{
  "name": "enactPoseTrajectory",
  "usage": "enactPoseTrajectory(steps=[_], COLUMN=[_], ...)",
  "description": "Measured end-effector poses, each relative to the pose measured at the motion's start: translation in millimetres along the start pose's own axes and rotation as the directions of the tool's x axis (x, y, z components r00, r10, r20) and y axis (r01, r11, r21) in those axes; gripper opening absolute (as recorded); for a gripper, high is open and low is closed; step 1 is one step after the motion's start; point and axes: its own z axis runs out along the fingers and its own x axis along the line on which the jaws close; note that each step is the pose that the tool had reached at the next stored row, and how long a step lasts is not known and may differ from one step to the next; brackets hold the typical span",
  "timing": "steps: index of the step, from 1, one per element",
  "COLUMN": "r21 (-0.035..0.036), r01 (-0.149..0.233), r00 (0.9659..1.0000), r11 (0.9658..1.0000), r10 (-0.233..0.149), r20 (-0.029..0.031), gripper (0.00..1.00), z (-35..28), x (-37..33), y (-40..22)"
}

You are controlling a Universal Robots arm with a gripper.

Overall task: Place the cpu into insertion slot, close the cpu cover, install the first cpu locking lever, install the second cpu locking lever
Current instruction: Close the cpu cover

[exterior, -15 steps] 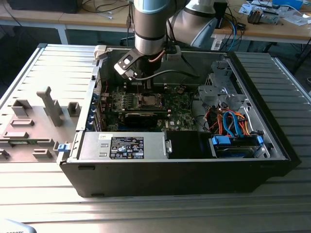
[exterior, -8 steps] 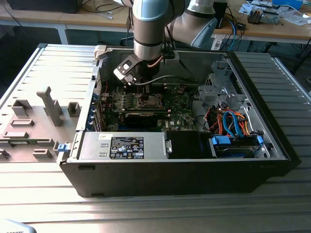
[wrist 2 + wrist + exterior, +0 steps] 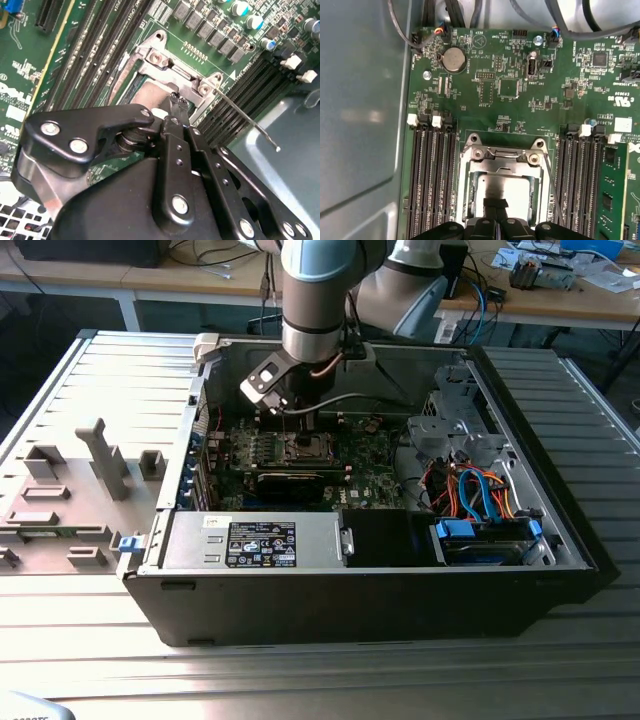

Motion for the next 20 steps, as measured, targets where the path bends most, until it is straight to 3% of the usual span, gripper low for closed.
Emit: enactPoseTrajectory(steps=[5,15,20], r21=[0.002,0.002,0.002], r01=[0.0,0.0,0.0], r00=[1.0,1.0,1.0], r11=[1.0,1.0,1.0], r10=[0.0,0.0,0.0], r20=[-0.0005,-0.0006,-0.0005], gripper=[0.11,0.11,0.11], z=[-9.0,-17.2,-24.5], x=[0.1,0.5,0.9], y=[5.5,6.2,6.2])
